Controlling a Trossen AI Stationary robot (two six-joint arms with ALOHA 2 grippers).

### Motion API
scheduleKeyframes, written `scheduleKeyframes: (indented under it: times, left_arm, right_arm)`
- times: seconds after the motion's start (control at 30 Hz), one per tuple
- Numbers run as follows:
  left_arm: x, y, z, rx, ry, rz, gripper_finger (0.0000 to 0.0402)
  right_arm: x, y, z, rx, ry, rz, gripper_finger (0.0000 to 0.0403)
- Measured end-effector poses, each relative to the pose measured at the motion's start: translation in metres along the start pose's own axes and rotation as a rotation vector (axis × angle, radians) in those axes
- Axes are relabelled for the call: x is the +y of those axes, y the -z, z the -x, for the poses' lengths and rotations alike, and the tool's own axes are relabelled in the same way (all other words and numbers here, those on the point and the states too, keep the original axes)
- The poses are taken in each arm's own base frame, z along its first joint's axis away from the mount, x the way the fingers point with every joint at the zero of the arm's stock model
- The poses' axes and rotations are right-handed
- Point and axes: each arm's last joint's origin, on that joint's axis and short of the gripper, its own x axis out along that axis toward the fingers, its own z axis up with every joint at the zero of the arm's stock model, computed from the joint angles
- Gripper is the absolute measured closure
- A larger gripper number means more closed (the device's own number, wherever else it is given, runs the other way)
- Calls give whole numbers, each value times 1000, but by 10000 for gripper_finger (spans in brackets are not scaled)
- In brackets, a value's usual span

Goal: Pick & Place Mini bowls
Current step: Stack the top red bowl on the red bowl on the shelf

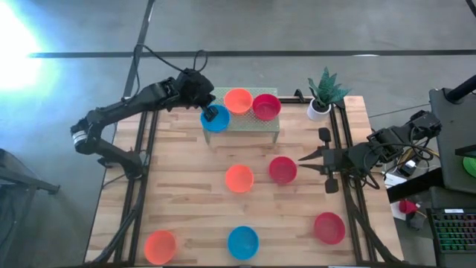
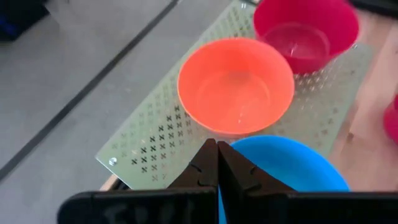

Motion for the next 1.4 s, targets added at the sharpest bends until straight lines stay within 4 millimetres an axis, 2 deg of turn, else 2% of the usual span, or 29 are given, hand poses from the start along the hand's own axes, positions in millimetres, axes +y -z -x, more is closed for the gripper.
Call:
scheduleKeyframes:
  times: [0.23,0.4,0.53,0.67,0.8,1.03,1.27,1.4]
  left_arm:
    - [-22,5,29,-42,70,-92,401]
    - [-42,14,58,-106,140,-164,401]
    - [-52,26,82,-197,204,-168,402]
    - [-56,43,97,-270,261,-149,402]
    - [-57,63,105,-293,299,-139,402]
    - [-60,95,107,-276,355,-201,402]
    - [-57,114,113,-325,387,-202,402]
    - [-54,127,111,-322,389,-197,402]
  right_arm:
    - [0,1,0,11,1,-14,342]
    - [1,4,-2,21,1,-17,342]
    - [3,8,-5,33,1,-31,342]
    - [3,11,-7,41,2,-28,342]
    - [3,11,-7,40,1,-35,342]
    - [4,13,-8,48,1,-54,342]
    - [6,19,-13,69,5,-92,342]
    - [10,32,-21,114,12,-155,342]
